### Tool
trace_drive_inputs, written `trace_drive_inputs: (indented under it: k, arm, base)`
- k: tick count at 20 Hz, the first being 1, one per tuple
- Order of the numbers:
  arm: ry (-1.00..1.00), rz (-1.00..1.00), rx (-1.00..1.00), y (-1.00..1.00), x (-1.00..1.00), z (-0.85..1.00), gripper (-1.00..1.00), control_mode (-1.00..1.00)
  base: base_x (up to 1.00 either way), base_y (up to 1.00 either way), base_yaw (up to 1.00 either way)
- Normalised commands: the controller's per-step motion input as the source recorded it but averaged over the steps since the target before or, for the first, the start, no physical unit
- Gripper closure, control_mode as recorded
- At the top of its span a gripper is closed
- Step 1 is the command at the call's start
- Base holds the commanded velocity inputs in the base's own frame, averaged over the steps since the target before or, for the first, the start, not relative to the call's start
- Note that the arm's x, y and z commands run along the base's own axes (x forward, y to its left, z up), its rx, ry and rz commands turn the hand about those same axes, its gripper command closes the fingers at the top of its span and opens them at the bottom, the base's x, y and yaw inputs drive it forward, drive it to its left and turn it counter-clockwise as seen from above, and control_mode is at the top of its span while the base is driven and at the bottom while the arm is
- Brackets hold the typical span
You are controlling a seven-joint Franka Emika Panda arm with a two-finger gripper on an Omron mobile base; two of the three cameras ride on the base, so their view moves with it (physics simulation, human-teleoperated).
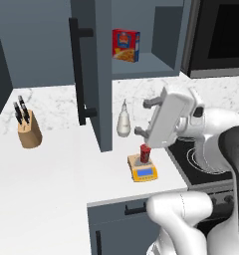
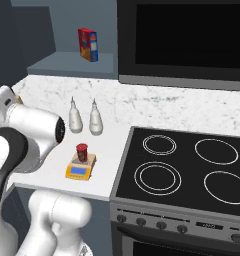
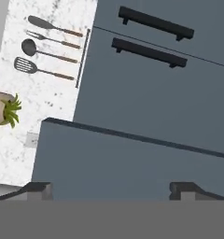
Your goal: Pick the yogurt and place it on the digital scale for weighing, and close the cabinet.
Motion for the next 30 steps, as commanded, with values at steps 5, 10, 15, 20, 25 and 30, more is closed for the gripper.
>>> trace_drive_inputs:
  k: [5,10,15,20,25,30]
  arm:
    - [0.00,0.00,0.20,0.67,-0.63,0.04,-1.00,-1.00]
    - [0.03,0.00,0.21,0.83,-0.25,-0.09,-1.00,-1.00]
    - [0.02,-0.01,0.22,0.82,-0.01,-0.31,-1.00,-1.00]
    - [-0.01,-0.02,0.27,0.34,-0.79,-0.05,-1.00,-1.00]
    - [-0.02,-0.01,0.28,0.24,-1.00,0.01,-1.00,-1.00]
    - [0.00,-0.08,0.20,0.23,-0.99,0.00,-1.00,-1.00]
  base:
    - [0.00,0.00,0.00]
    - [0.00,0.00,0.00]
    - [0.00,0.00,0.00]
    - [0.00,0.00,0.00]
    - [0.00,0.00,0.00]
    - [0.00,0.00,0.00]
